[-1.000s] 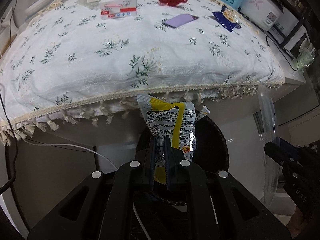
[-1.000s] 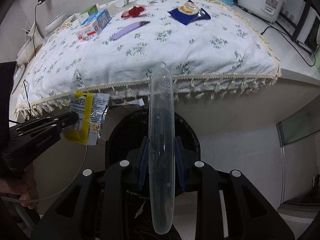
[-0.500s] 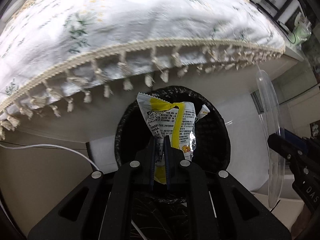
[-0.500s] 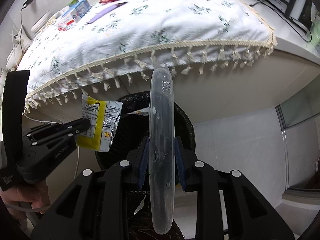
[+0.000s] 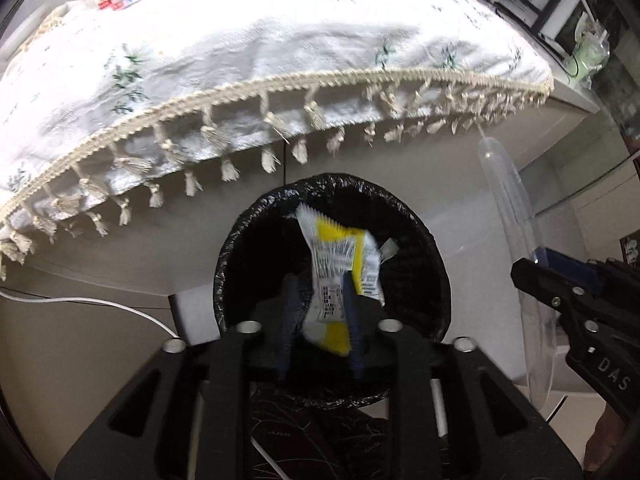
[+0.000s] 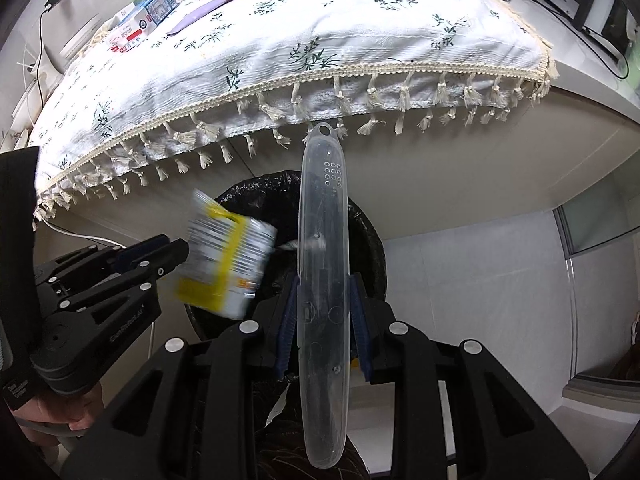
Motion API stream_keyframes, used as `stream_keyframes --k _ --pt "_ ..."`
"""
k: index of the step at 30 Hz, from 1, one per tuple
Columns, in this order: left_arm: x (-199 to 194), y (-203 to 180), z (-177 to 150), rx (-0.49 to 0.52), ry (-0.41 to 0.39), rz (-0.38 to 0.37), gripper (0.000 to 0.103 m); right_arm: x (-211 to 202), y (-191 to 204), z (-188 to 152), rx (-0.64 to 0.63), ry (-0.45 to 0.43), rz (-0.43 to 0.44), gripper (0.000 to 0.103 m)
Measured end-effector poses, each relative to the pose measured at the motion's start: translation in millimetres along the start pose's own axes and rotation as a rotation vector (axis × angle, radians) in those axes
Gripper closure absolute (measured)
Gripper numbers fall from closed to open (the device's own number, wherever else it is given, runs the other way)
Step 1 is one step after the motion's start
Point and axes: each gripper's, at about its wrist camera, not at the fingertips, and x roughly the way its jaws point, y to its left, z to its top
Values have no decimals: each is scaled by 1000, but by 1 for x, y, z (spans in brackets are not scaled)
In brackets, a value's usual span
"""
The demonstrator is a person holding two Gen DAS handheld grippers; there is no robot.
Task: Collect trash
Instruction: 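Open the left gripper over the bin while the right gripper releases the tube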
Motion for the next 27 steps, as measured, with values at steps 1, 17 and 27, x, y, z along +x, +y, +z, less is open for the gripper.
stream_keyframes --k 1,17,27 --pt "-2 2 0 -10 -8 4 64 1 1 1 -3 1 3 78" --pt "-38 62 -7 -174 -79 85 6 33 31 16 -85 24 31 78" --pt "-52 95 -15 -250 -97 130 6 53 50 15 -132 41 37 78"
